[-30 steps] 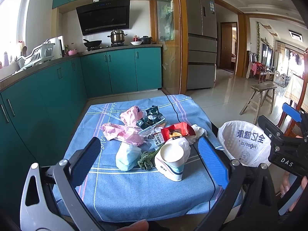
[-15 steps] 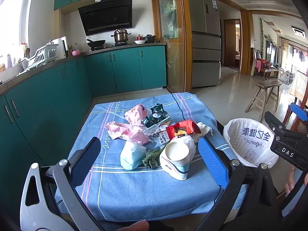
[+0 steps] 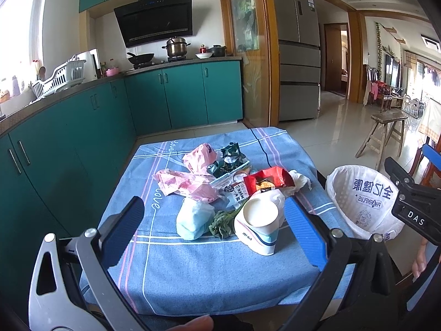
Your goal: Collect trash
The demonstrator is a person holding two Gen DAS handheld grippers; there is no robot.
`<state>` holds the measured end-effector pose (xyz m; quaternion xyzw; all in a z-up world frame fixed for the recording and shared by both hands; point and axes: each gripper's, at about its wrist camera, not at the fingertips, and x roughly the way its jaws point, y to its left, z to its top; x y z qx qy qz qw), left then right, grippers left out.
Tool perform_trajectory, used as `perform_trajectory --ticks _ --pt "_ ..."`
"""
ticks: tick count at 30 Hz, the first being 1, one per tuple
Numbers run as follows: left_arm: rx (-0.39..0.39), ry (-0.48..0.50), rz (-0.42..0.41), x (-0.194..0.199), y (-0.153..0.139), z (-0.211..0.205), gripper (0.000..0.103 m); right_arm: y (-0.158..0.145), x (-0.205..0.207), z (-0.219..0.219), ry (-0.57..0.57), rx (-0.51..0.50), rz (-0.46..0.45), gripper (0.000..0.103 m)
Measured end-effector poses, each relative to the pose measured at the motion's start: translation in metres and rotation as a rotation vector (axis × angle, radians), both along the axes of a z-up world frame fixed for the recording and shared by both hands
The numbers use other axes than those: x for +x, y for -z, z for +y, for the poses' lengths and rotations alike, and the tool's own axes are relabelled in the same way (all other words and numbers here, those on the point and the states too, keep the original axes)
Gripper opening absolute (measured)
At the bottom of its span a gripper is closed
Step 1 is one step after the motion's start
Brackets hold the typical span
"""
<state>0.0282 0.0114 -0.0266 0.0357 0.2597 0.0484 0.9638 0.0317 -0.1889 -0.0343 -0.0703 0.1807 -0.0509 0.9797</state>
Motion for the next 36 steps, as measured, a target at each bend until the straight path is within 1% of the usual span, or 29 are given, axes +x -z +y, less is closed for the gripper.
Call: perform_trajectory --ticks 30,31,32,34,35,36 --pt "-0.002 -0.033 0.06 0.023 0.022 0.011 0.1 0.015 0.019 -0.002 -0.012 0.006 0.054 0.101" --pt "0.012 -0.048 0.057 0.024 0.023 0.013 0.1 0.017 0.022 -0.001 -0.025 0.003 0.065 0.101" --pt "0.046 -0.103 0.039 0.025 0.023 0.018 0.1 0.018 0.024 0.0 -0.022 -0.013 0.077 0.101" --pt "0.083 -0.186 0.017 0.027 0.023 0.031 0.1 0.027 0.038 -0.001 0.069 -0.097 0.118 0.101" --pt "0.07 -0.195 0.03 0.03 0.024 0.042 0.1 0.031 0.044 -0.002 0.077 -0.108 0.137 0.101" --pt "0.051 -0.189 0.049 0.032 0.026 0.05 0.1 0.037 0.051 -0.006 0.037 -0.082 0.176 0.1"
